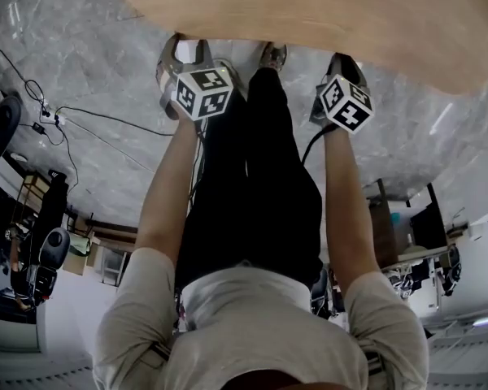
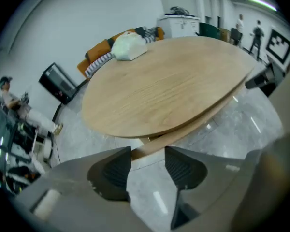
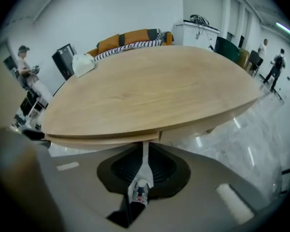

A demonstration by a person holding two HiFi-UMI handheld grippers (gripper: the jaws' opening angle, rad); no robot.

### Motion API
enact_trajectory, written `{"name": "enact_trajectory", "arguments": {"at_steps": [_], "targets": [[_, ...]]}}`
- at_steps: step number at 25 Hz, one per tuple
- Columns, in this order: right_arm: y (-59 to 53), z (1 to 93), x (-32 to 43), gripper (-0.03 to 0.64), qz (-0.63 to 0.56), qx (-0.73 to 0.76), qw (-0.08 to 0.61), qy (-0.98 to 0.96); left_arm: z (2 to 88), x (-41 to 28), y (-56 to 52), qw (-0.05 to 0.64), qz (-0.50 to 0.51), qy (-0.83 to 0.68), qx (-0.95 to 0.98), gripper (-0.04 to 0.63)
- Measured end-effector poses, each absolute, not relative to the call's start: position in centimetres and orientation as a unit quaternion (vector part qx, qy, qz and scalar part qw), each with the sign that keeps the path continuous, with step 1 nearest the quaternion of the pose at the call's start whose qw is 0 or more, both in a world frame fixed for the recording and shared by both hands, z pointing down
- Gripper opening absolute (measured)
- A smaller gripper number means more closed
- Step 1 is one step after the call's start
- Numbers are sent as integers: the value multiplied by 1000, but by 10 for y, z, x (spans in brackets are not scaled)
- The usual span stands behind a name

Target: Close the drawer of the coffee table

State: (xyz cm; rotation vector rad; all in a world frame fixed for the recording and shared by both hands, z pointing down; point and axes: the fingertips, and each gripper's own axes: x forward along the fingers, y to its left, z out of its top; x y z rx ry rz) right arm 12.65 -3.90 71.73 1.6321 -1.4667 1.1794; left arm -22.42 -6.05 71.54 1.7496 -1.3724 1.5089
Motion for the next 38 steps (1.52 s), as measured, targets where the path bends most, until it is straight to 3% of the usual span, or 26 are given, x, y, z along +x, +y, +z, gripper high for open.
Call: {"name": "enact_trajectory", "arguments": {"at_steps": [2, 6, 13, 15, 18, 22, 27, 34, 38], "targets": [[-39, 721, 128, 6, 462, 634, 298, -543, 719, -227, -57, 271, 523, -528, 612, 232], [-37, 724, 134, 6, 460, 648, 284, -536, 722, -226, -50, 316, 494, -551, 594, 238], [-42, 703, 107, 6, 411, 613, 290, -609, 715, -229, -57, 312, 469, -560, 607, 234], [-41, 692, 89, 6, 391, 589, 295, -643, 708, -229, -49, 316, 447, -562, 620, 126], [-37, 641, 65, 6, 323, 576, 292, -692, 668, -218, -30, 331, 400, -553, 652, 21], [-26, 518, 17, 6, 225, 566, 251, -752, 567, -198, -13, 347, 308, -548, 696, 21], [-47, 388, 32, 6, 256, 629, 110, -726, 441, -146, -58, 290, 239, -510, 774, 21], [-54, 124, 43, 6, -6, 680, 48, -732, 215, -92, -96, 163, 113, -463, 864, 21], [-20, 26, 56, 6, -112, 688, 57, -715, 118, -55, -78, 97, 66, -431, 895, 21]]}}
